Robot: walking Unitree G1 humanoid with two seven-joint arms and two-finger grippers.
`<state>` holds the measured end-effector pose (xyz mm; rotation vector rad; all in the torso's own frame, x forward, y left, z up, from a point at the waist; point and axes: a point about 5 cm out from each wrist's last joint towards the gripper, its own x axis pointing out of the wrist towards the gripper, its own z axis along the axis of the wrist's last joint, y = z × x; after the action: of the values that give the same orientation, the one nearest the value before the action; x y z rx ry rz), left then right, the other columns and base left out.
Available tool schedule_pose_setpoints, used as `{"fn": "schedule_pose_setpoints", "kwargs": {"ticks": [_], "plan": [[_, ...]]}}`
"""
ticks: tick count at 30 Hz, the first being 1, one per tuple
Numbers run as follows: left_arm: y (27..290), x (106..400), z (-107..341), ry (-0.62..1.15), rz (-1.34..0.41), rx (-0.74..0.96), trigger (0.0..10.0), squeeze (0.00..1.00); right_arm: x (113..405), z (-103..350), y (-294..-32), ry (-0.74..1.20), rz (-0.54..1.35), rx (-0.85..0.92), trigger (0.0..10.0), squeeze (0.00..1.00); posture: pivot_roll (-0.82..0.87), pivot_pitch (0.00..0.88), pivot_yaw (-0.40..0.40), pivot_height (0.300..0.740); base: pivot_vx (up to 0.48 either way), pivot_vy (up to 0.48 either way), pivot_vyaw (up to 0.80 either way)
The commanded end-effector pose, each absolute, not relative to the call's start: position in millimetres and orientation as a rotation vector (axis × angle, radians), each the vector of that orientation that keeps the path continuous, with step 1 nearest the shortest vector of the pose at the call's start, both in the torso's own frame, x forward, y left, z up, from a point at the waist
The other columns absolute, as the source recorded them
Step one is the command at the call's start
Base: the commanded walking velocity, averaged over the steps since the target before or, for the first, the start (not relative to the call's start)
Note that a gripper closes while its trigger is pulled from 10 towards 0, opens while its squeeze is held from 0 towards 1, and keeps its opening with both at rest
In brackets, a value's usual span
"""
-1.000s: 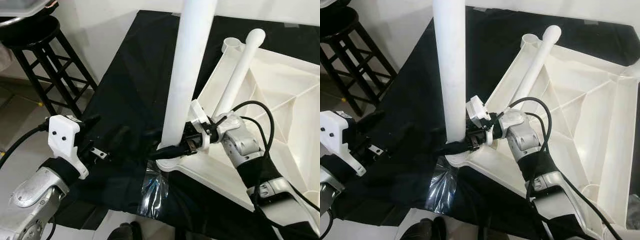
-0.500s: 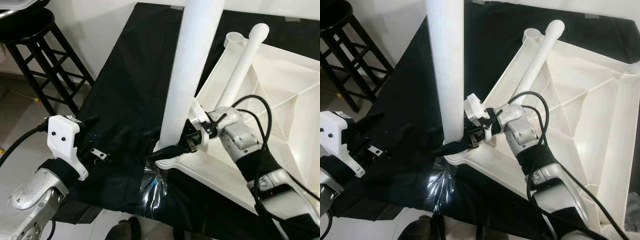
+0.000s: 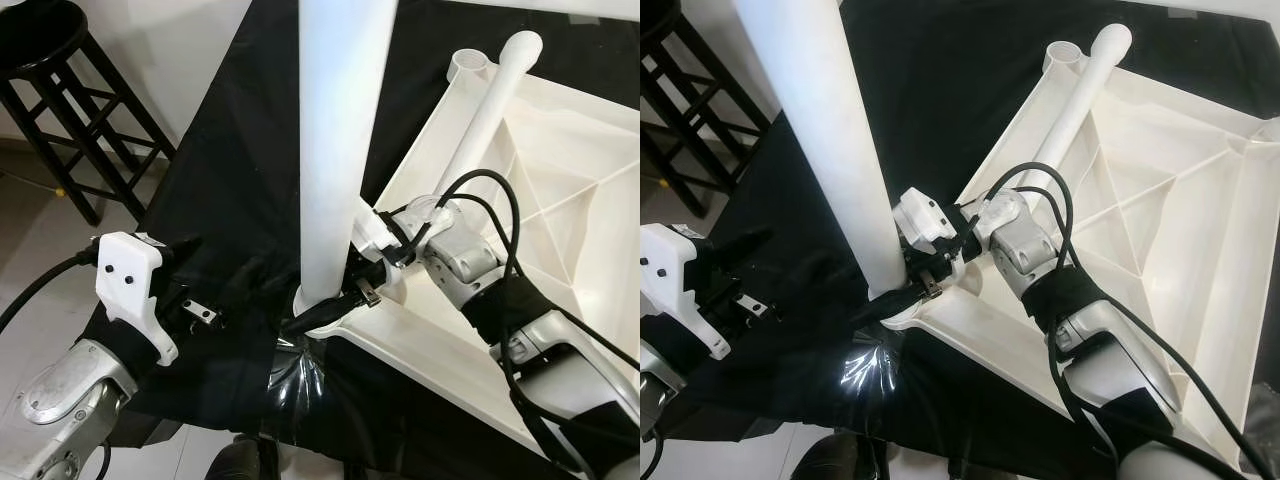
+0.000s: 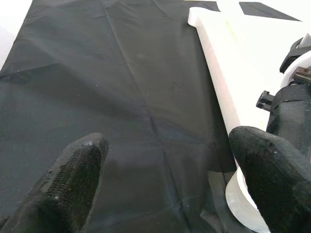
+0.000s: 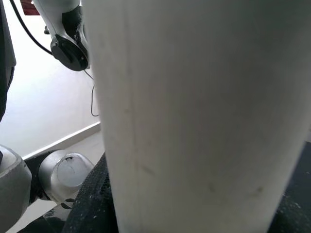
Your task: Building children table
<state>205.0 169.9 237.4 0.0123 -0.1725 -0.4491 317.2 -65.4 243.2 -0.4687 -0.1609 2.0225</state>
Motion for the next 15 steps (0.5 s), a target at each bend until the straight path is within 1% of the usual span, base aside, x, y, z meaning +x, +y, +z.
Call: {"fn": "schedule_pose_setpoints", "kwargs": {"ticks": [1,6,9,10,12,15], "plan": [[172.0,200.9,238.5,-0.164,-0.447,0.033,10.0,0.0,315.5,217.2,-66.4,-0.021,2.044,-0.472,10.0,0.0,0.1,0.369,-0.01,0.74,0.0,0.0,0.0],[170.7,202.1,239.1,-0.162,-0.446,0.029,10.0,0.0,316.6,217.5,-67.2,-0.023,2.044,-0.442,10.0,0.0,0.08,0.365,-0.016,0.74,0.0,0.0,0.0],[168.6,204.0,240.7,-0.173,-0.447,0.023,10.0,0.0,323.6,218.7,-69.8,-0.054,1.98,-0.329,10.0,0.0,0.07,0.359,-0.026,0.74,0.0,0.0,0.0],[168.5,204.9,241.5,-0.179,-0.445,0.021,10.0,0.0,324.7,217.7,-70.9,-0.062,1.954,-0.319,10.0,0.0,0.05,0.351,-0.034,0.74,0.0,0.0,0.0],[168.5,205.4,242.0,-0.183,-0.443,0.019,10.0,0.0,325.3,216.9,-71.7,-0.067,1.939,-0.321,10.0,0.0,0.05,0.351,-0.034,0.74,0.0,0.0,0.0],[165.5,208.9,243.5,-0.201,-0.448,0.008,10.0,0.0,324.8,214.1,-68.2,-0.099,1.804,-0.294,10.0,0.0,0.01,0.34,-0.05,0.74,0.0,0.0,0.0]]}}
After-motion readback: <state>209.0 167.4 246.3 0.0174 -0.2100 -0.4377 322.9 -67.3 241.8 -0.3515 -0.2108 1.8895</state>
